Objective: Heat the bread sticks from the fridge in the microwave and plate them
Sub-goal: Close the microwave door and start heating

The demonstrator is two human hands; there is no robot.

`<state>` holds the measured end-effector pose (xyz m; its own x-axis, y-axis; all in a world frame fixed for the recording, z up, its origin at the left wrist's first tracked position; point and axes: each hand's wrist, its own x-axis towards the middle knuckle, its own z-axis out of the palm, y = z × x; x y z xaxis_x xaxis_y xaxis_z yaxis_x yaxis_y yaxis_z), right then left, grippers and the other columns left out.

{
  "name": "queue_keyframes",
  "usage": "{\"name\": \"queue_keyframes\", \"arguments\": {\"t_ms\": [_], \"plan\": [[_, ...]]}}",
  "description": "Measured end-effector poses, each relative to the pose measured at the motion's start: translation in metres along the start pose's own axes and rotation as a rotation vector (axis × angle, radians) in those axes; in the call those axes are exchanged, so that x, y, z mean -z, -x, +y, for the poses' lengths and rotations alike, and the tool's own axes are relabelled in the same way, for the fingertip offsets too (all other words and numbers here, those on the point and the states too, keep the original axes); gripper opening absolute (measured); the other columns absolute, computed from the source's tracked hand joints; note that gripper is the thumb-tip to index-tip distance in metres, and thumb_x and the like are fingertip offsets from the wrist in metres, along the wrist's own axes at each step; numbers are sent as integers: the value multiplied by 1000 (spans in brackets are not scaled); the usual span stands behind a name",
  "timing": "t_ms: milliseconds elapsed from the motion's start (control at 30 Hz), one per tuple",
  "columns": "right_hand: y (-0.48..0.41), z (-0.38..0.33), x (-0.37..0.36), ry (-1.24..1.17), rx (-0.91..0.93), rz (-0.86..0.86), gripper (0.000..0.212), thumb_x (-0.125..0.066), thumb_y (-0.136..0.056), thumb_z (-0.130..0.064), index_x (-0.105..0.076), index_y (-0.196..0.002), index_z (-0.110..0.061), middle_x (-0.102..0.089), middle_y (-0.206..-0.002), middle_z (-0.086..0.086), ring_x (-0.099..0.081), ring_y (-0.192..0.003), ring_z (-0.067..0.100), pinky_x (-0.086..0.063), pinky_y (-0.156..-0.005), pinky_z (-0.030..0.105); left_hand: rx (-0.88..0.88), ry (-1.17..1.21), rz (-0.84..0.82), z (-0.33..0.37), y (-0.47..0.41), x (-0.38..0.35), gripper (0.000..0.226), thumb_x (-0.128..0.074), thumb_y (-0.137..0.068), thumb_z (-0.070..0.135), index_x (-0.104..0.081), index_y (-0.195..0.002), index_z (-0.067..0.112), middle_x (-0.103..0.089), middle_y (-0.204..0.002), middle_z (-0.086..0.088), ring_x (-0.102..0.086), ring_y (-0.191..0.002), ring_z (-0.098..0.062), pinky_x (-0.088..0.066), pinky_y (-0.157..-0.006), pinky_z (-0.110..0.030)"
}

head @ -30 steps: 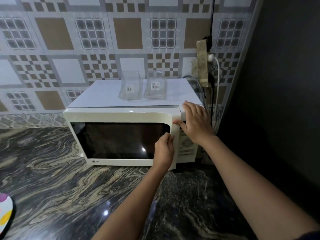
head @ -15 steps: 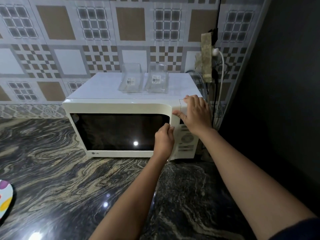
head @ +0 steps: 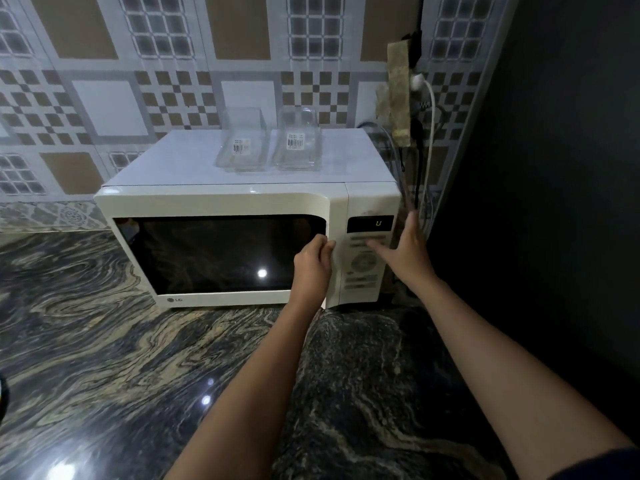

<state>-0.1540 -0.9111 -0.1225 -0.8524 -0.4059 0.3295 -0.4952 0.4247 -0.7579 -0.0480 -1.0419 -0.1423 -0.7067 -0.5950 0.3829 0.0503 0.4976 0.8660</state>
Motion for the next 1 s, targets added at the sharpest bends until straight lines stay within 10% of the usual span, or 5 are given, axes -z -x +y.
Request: {"name": "queue_keyframes", "arguments": {"t_ms": [433,767,1000], "plan": [[18,35,-33,74,-110,-66,84,-84,-67,-21,-38,-136,-5,-55,-129,17,-52,-119,31,-39,-80,28,-10,27,27,-6,1,-4,27,-47,-96,15,-49,-73,0,-45,-60,-4,-34,-55,-13,-35,-54,-30],[27,34,-41,125,-123,-10,81,-81,-70,-28,-37,-134,-5,-56,-125,19,-55,-114,35,-48,-84,42,-29,29,59,-9,3,-6,28,-48,-96,17,-50,-76,-2,-53,-67,-22,-41,-58,-21,-39,-51,-37],[28,28,-38,83,-155,-31,75,-82,-68,-17,-44,-131,-4,-58,-125,19,-55,-115,33,-47,-89,38,13,34,14,-8,2,-3,27,-48,-96,18,-50,-75,1,-44,-59,-2,-38,-58,-17,-48,-55,-44]]}}
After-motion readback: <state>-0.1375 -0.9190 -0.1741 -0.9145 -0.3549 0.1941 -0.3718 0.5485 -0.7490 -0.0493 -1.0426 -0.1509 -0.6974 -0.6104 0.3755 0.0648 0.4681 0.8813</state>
